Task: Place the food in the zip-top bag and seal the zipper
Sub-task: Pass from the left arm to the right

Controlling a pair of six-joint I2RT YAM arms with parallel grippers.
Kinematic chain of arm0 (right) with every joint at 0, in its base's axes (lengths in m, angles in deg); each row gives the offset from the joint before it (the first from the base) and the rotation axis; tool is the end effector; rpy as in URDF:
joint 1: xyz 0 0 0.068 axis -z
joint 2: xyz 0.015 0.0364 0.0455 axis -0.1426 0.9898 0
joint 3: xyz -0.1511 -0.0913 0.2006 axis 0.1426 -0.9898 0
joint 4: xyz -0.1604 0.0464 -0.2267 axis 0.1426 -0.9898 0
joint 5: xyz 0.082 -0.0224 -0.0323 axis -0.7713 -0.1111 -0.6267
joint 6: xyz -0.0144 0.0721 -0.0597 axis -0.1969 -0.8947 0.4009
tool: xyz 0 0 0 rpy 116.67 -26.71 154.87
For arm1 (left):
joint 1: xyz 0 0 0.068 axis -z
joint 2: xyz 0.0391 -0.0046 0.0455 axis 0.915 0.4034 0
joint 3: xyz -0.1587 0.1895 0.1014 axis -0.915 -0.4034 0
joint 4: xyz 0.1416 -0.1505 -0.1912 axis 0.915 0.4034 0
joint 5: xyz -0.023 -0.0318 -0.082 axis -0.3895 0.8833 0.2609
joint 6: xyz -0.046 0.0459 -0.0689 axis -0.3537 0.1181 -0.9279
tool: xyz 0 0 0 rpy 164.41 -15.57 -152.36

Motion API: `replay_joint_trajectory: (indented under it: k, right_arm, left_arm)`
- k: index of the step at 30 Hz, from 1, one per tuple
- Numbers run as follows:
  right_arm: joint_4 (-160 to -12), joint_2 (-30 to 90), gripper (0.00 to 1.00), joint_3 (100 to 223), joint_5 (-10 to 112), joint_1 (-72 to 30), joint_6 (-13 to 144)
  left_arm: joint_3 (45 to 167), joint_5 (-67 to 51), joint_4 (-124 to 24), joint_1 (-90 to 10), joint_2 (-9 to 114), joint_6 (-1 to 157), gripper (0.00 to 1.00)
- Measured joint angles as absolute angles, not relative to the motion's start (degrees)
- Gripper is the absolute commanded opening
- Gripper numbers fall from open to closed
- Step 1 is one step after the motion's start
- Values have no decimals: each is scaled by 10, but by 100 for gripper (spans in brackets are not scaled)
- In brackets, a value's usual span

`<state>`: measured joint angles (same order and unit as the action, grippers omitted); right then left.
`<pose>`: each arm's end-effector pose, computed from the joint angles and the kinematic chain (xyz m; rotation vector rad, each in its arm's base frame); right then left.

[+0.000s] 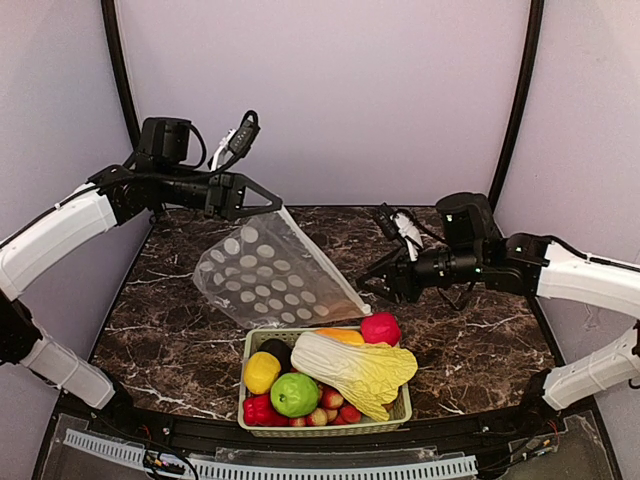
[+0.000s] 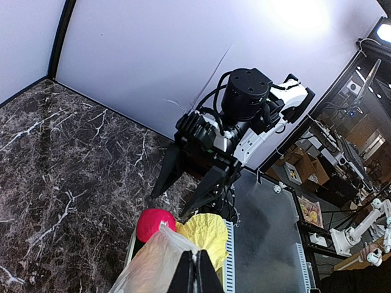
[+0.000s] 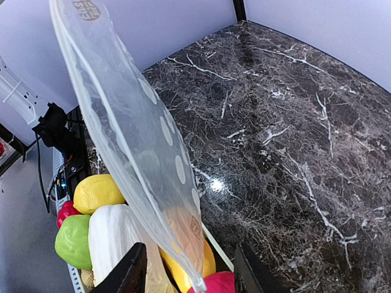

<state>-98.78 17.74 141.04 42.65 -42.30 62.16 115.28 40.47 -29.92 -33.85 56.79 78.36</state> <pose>0.1969 0.2768 0.2813 -0.9143 1.9494 0.9363 0.2624 -0.2506 0.3990 1.0566 1.6676 -1.4205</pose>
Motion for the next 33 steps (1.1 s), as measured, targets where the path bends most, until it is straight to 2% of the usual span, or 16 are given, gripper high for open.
replay_joint_trajectory:
  k: [29,33]
  right_arm:
    - [-987,241,33,1451,394,-423,652]
    - [-987,245,28,1454,393,-423,654]
  left_arm:
    - [1144,412,-331,-338,566,763,1]
    - [1144,414,-333,-338,566,759,1]
